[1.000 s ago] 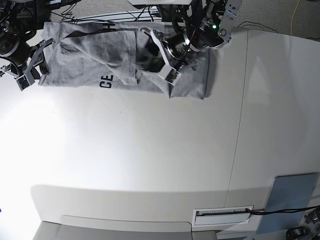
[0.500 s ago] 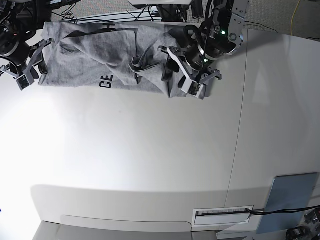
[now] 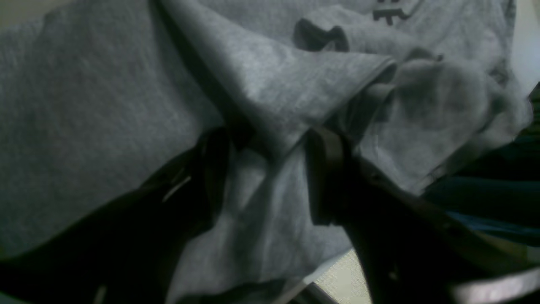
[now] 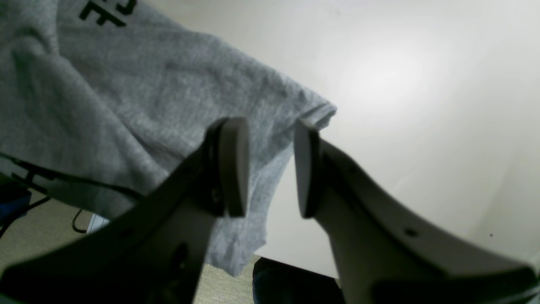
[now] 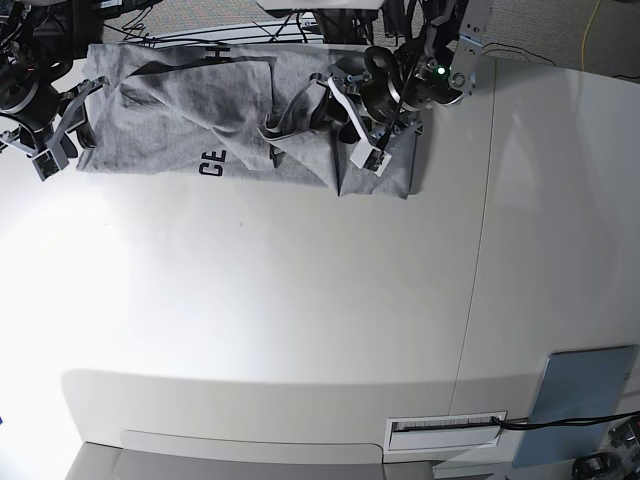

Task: Fold the T-shirt properly
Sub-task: 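Lay the held strip end onto the middle of the shirt with the left gripper, then press and smooth the folded section with the left gripper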

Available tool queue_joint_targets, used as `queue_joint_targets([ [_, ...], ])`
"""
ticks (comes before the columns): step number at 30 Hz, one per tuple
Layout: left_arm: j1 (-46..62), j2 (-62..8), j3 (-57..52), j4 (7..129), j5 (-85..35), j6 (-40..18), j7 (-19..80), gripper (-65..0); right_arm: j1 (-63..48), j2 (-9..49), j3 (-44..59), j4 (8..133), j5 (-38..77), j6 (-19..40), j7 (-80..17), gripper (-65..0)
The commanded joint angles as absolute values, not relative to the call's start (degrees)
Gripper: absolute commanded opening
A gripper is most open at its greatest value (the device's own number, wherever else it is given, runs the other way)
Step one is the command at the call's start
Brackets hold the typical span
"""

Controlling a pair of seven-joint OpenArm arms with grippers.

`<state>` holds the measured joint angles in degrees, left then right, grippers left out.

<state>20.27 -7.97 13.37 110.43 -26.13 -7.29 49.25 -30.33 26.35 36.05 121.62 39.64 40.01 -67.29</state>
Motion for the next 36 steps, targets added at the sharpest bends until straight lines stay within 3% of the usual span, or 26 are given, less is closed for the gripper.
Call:
queue_joint_targets([
  [1,20.01,-7.62,13.37,111.37,-27.97,-9.1,48.36,-34.1,-30.35,27.27,36.71,122.52,40.01,40.0,-66.65,-46.1],
  [4,19.97,-6.63,14.06,111.15,-27.59,-10.46,45.67,-34.1,-30.35,27.29,36.71,122.52,40.03,40.0,-67.22,-46.1],
  [9,17.63,-5.34,16.6,108.6,-24.08,-8.38,43.05,-42.1,-30.35,27.29,36.71,122.52,40.01,40.0,-69.1,-46.1],
  [17,7.75,-0.82,19.33,96.27,-24.01,-9.37,39.11,-42.1,-30.35,27.31,36.71,122.52,40.01,40.0,-70.06,-46.1],
  [23,1.5,3.88,19.33,94.41,-24.49,-17.19,39.66,-42.0,-30.35,27.31,36.71,122.52,39.99,40.0,-70.0,-46.1],
  [28,1.56,4.51,19.33,97.34,-26.63,-24.45,46.92,-42.0,-30.33,27.31,36.71,122.52,39.99,40.0,-69.6,-46.1],
  [32,4.4,2.59,19.33,102.5,-26.65,-28.36,52.69,-42.1,-30.33,27.31,36.71,122.52,39.99,40.0,-68.25,-46.1],
  [36,9.04,-1.74,19.33,109.01,-26.55,-28.6,52.69,-42.1,-30.33,27.31,36.71,122.52,39.99,40.0,-67.31,-46.1],
])
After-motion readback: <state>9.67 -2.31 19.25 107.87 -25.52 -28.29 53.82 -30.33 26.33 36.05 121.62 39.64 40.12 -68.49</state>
